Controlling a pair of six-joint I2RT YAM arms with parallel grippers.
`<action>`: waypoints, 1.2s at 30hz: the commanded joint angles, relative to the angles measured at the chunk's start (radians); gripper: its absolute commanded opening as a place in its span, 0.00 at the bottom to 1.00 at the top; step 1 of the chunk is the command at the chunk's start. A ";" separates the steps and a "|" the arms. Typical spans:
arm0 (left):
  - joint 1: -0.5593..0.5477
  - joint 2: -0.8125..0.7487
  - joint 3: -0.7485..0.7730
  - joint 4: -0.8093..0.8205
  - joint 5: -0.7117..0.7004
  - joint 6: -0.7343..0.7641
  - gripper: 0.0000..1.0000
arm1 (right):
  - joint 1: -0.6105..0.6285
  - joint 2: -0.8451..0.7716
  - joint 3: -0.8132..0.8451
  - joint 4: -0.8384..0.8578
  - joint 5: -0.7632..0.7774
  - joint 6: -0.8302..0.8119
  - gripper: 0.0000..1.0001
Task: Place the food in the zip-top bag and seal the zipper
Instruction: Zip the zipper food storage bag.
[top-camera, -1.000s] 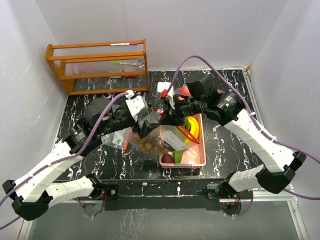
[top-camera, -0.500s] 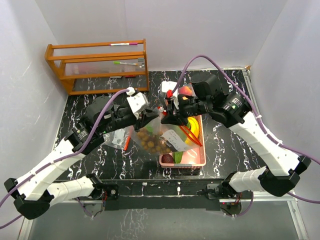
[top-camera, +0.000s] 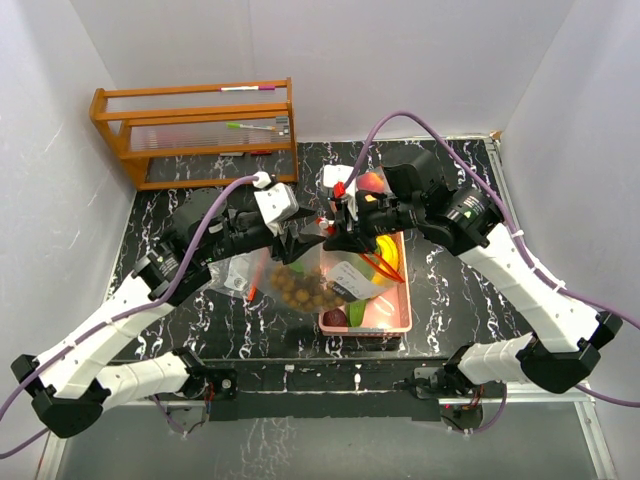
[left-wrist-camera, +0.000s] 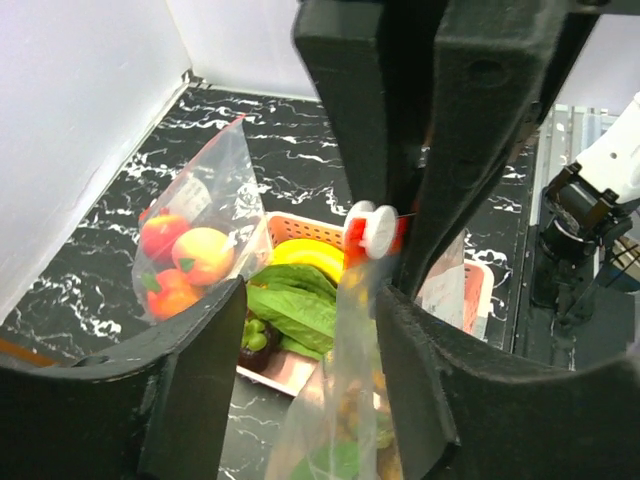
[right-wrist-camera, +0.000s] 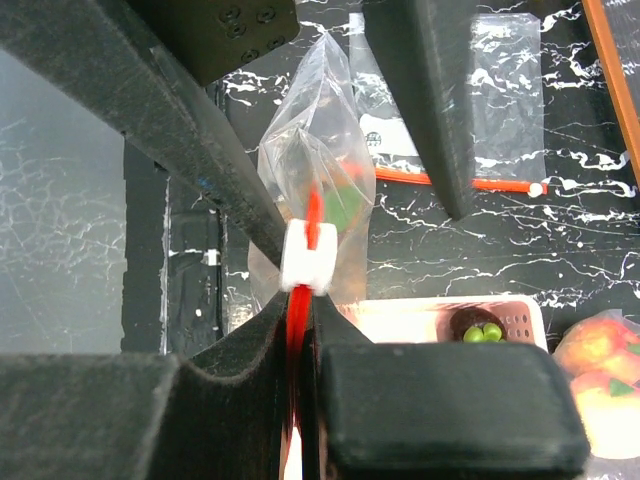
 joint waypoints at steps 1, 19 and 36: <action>0.008 0.011 0.019 0.052 0.067 0.014 0.43 | 0.001 -0.027 0.034 0.031 -0.007 -0.013 0.08; 0.062 -0.014 0.026 0.085 -0.126 -0.069 0.00 | 0.001 -0.075 -0.057 0.110 0.153 0.049 0.16; 0.064 -0.042 -0.033 0.039 -0.305 -0.008 0.00 | 0.002 -0.201 -0.219 0.417 0.615 0.279 0.94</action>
